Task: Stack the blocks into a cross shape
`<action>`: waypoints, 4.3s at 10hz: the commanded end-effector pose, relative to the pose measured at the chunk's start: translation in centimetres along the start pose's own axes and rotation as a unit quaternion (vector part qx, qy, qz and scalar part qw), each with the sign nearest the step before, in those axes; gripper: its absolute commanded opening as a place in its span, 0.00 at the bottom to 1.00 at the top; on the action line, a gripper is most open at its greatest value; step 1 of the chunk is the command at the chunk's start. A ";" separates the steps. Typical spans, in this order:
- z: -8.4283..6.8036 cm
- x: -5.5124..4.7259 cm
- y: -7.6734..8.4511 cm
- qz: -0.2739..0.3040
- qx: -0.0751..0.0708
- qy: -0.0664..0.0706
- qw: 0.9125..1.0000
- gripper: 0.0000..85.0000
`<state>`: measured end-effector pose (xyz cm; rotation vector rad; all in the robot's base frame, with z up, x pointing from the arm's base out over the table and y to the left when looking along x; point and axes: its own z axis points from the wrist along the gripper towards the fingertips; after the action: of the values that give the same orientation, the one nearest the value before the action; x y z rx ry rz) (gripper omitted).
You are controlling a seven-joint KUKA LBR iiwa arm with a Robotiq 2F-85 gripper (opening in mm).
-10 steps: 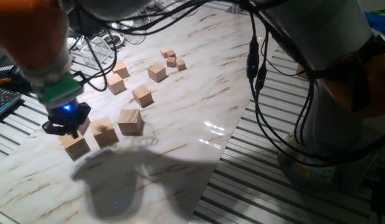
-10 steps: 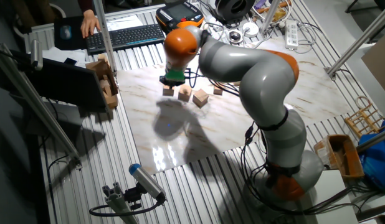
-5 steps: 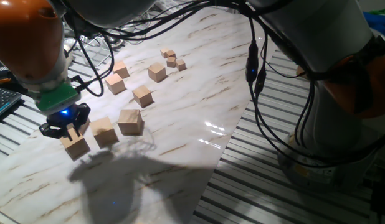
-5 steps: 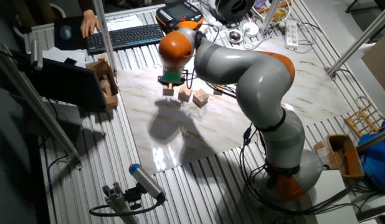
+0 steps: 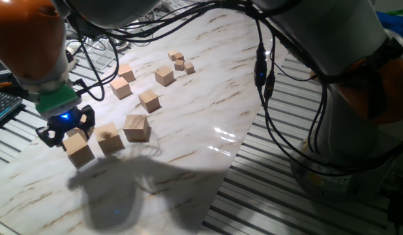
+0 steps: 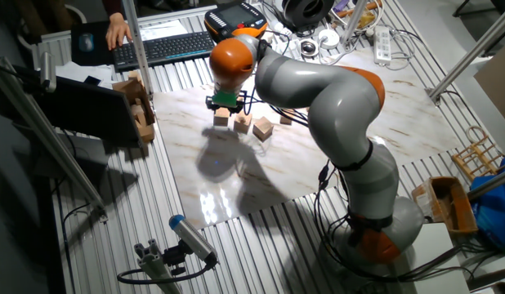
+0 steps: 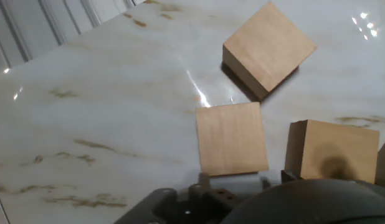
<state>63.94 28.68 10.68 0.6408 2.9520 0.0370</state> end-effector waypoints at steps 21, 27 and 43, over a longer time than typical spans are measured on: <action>3.8 -1.7 0.3 -0.048 0.001 0.009 0.999 1.00; 4.3 -1.9 0.3 -0.053 0.002 0.007 0.999 0.80; 4.4 -2.2 0.0 -0.050 0.004 0.022 0.998 0.00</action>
<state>66.40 27.80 6.62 0.5036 3.0274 0.0320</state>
